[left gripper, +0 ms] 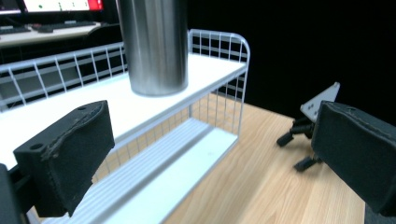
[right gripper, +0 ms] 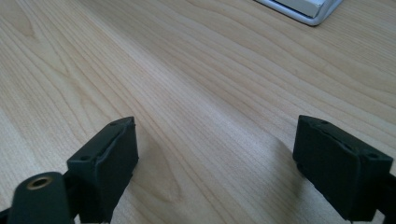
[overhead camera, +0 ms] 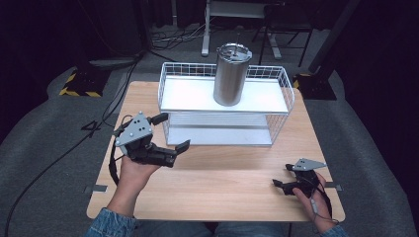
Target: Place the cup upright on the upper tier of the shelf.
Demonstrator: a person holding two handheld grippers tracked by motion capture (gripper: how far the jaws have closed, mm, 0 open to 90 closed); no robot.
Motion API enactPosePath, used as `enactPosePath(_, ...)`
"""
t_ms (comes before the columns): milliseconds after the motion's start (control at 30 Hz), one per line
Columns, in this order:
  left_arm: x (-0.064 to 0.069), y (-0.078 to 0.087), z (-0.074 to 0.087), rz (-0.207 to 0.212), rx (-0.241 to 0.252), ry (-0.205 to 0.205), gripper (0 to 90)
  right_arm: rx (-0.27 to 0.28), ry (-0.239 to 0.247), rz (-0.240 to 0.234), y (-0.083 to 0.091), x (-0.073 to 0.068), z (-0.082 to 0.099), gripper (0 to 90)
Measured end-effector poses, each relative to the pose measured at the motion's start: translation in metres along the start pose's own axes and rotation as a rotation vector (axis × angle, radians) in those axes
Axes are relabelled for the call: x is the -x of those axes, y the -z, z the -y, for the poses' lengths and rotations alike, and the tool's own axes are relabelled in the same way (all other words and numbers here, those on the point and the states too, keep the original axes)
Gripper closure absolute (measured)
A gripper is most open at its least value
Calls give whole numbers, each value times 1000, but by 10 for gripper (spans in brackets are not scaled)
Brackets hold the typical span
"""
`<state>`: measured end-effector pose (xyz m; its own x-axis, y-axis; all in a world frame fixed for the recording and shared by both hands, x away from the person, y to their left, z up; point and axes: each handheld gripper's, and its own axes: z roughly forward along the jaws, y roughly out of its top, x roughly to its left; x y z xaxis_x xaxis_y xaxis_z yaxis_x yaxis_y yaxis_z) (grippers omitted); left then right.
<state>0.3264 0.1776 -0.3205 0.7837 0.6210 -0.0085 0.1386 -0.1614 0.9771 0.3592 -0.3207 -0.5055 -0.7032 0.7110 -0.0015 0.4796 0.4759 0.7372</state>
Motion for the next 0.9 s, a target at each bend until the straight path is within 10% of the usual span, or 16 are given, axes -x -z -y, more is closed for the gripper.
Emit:
enactPosePath(567, 1, 4, 81, -5, -97, 21, 2, 0, 0, 0, 0, 0, 0, 147)
enactPosePath(900, -1, 5, 121, -29, -116, 112, 3, 0, 0, 0, 0, 0, 0, 146)
